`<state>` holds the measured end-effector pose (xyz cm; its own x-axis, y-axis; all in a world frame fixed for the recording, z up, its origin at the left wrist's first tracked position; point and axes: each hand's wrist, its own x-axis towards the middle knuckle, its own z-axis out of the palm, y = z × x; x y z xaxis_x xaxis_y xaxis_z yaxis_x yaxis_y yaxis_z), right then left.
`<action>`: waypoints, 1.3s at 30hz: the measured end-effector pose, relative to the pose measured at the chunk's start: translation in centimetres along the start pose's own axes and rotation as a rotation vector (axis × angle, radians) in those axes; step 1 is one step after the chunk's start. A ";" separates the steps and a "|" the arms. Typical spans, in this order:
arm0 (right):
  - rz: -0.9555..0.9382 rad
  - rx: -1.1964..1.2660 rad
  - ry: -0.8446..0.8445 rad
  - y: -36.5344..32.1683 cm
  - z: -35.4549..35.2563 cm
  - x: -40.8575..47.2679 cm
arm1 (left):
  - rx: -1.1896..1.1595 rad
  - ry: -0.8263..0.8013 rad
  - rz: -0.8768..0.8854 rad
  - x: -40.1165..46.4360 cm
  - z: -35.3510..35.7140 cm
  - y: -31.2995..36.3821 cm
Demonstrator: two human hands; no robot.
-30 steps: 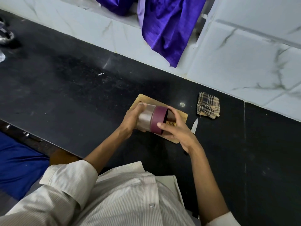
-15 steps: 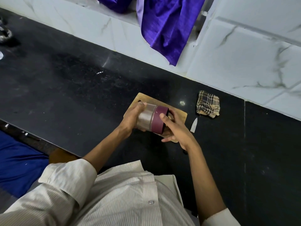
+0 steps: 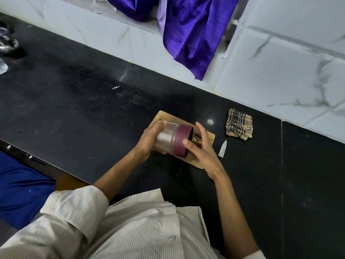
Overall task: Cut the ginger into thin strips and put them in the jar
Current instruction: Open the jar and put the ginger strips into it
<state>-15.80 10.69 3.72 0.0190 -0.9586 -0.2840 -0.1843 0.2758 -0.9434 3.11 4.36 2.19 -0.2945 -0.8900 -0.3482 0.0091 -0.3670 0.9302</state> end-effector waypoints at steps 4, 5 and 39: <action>0.133 0.017 -0.038 -0.9 0.1 0.1 | 0.029 -0.005 0.005 0.0 0.3 0.0; 0.126 0.014 -0.045 -0.9 0.1 0.1 | 0.034 -0.006 0.003 0.0 0.4 -0.1; 0.517 -0.671 0.428 8.3 -13.2 -5.2 | -0.032 -0.201 -0.260 1.9 8.4 2.1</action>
<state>-30.37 16.99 -0.37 -0.5605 -0.7100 -0.4262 -0.5980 0.7031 -0.3847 -5.41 4.19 4.43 -0.4731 -0.6953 -0.5410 -0.0622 -0.5862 0.8078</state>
